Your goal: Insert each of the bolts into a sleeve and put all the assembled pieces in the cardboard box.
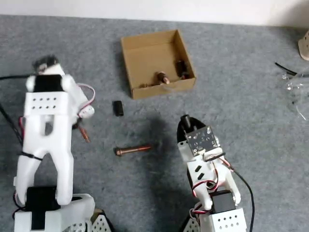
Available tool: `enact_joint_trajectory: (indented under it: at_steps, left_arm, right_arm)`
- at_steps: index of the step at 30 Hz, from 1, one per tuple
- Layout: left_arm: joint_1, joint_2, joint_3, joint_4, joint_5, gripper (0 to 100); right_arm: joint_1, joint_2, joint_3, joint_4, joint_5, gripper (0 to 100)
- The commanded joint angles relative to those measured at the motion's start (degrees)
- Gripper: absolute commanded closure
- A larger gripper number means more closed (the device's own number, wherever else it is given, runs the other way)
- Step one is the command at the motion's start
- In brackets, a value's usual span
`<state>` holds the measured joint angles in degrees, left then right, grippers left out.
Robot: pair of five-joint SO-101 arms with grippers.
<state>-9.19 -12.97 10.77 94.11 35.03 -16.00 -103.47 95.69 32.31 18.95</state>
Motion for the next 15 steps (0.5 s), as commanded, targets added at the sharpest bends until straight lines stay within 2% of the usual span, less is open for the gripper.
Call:
enact_joint_trajectory:
  at_steps: [1,3,9,15]
  left_arm:
    - [-0.66,-0.66,-12.09,1.85,-3.43,99]
    - [-0.66,-0.66,-16.22,2.37,-3.78,99]
    - [0.75,-1.80,-31.34,6.07,-11.69,99]
    - [1.10,-13.85,-36.62,5.98,-15.38,99]
  right_arm:
    - [0.75,-0.22,5.41,-2.51,0.53,99.3]
    - [0.75,-0.22,5.41,-2.51,0.53,99.3]
    - [0.75,-0.22,5.41,-2.51,0.53,99.3]
    - [0.75,-0.22,5.41,-2.51,0.53,99.3]
